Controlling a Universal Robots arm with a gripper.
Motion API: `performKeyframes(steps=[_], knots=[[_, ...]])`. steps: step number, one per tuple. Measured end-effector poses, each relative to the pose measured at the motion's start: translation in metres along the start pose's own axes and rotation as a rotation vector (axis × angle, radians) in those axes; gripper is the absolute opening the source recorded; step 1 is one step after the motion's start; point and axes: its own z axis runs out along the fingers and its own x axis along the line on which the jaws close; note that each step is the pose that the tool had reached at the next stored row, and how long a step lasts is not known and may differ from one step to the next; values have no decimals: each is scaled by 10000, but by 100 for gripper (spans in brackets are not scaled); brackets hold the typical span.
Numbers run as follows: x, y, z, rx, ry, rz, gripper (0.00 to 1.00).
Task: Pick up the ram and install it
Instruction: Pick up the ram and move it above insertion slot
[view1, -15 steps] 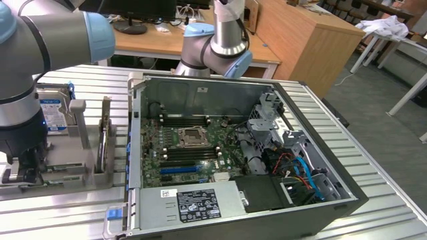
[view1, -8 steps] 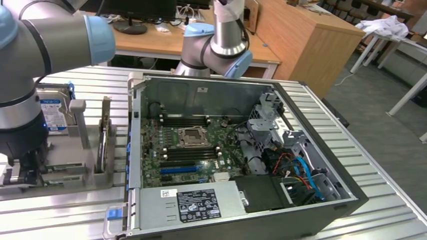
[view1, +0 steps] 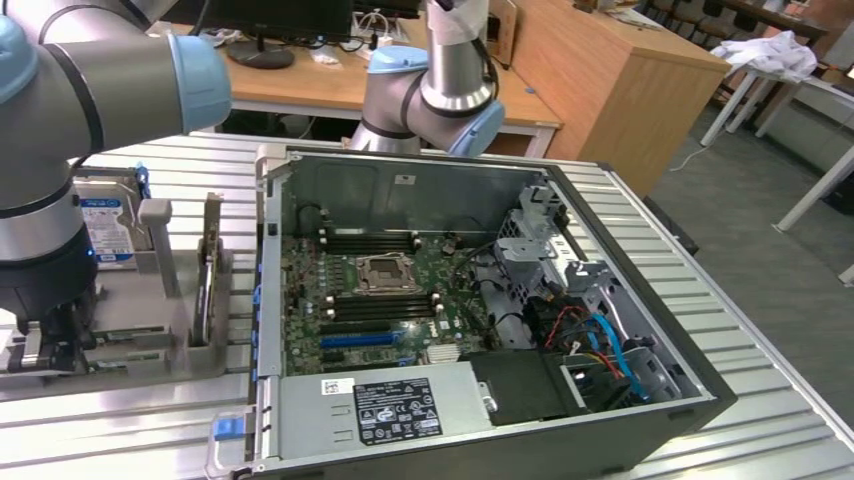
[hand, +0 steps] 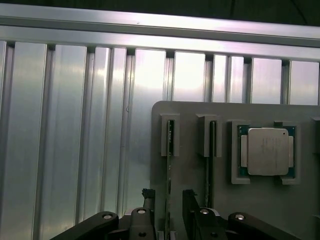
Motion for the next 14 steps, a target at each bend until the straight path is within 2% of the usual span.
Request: performKeyframes(steps=[14], knots=[[8, -89, -4, 1, -1, 0, 36]])
